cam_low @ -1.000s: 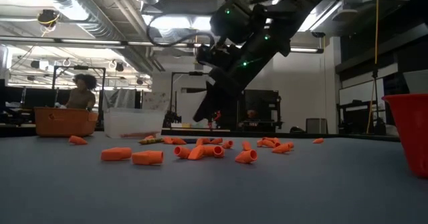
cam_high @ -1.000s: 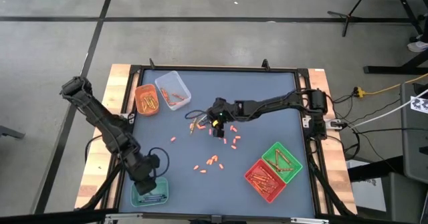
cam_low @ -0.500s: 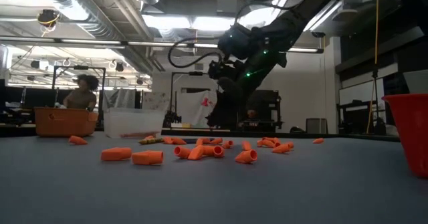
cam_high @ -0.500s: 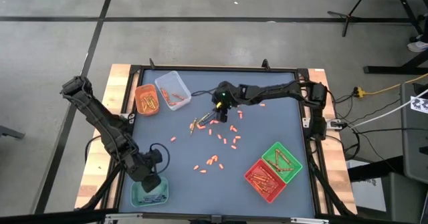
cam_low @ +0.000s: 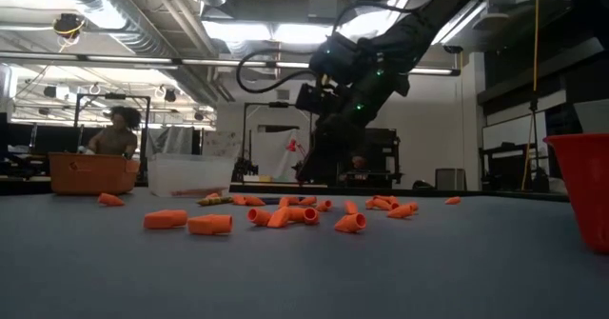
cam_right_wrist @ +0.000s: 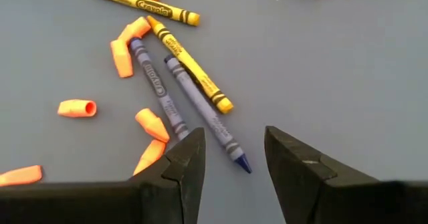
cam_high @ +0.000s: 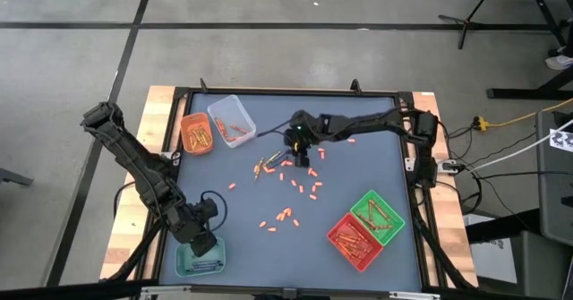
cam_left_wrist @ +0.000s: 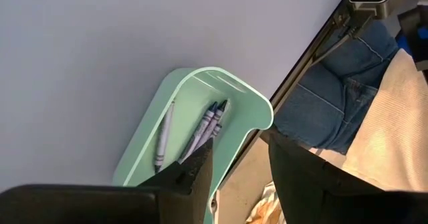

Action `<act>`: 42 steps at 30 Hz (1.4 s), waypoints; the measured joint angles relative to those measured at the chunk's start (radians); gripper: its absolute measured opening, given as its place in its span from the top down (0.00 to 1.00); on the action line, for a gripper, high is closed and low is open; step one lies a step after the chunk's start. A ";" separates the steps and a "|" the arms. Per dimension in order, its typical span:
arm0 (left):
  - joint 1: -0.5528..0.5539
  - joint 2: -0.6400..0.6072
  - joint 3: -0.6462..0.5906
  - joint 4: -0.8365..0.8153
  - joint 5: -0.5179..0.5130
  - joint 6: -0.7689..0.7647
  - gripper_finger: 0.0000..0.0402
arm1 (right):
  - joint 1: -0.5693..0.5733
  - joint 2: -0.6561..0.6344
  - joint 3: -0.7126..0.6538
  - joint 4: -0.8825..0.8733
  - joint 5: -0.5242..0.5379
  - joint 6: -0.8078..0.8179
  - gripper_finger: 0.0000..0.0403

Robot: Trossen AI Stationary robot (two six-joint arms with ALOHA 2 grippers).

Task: Sort crayons
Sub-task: Put the blue crayon into the blue bin

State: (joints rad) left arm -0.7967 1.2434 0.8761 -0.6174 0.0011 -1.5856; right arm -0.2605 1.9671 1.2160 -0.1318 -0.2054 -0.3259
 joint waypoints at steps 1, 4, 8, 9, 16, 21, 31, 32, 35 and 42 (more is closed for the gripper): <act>0.000 0.000 0.000 0.000 0.000 -0.001 0.68 | 0.003 0.000 0.000 0.001 0.004 -0.008 0.62; 0.000 0.000 0.000 0.000 0.000 -0.001 0.68 | 0.008 0.000 0.000 0.002 0.011 -0.023 0.62; 0.000 0.000 0.000 0.000 0.000 -0.001 0.68 | 0.006 0.000 0.000 0.003 0.032 -0.023 0.62; 0.000 0.000 0.000 0.000 0.000 -0.001 0.68 | 0.005 0.000 0.000 0.003 0.046 -0.023 0.62; 0.000 0.000 0.000 0.001 0.000 -0.001 0.68 | 0.005 0.044 0.000 0.025 0.044 -0.024 0.62; 0.000 0.000 0.000 -0.001 -0.011 -0.001 0.68 | 0.005 0.078 0.000 0.039 0.043 -0.024 0.62; 0.000 0.000 0.000 -0.002 -0.089 0.000 0.68 | 0.006 0.079 0.002 0.021 0.042 -0.041 0.77; -0.001 0.000 0.000 -0.002 -0.112 0.000 0.68 | 0.006 0.079 0.002 0.020 0.040 -0.041 0.80; 0.000 0.000 0.000 -0.002 -0.207 0.001 0.68 | 0.006 0.079 0.002 0.018 0.031 -0.041 0.90; 0.000 0.000 0.000 -0.002 -0.489 0.141 0.68 | 0.005 0.079 0.002 0.018 0.029 -0.041 0.96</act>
State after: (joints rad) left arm -0.7971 1.2435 0.8761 -0.6195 -0.4877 -1.4443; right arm -0.2550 2.0460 1.2175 -0.1142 -0.1768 -0.3668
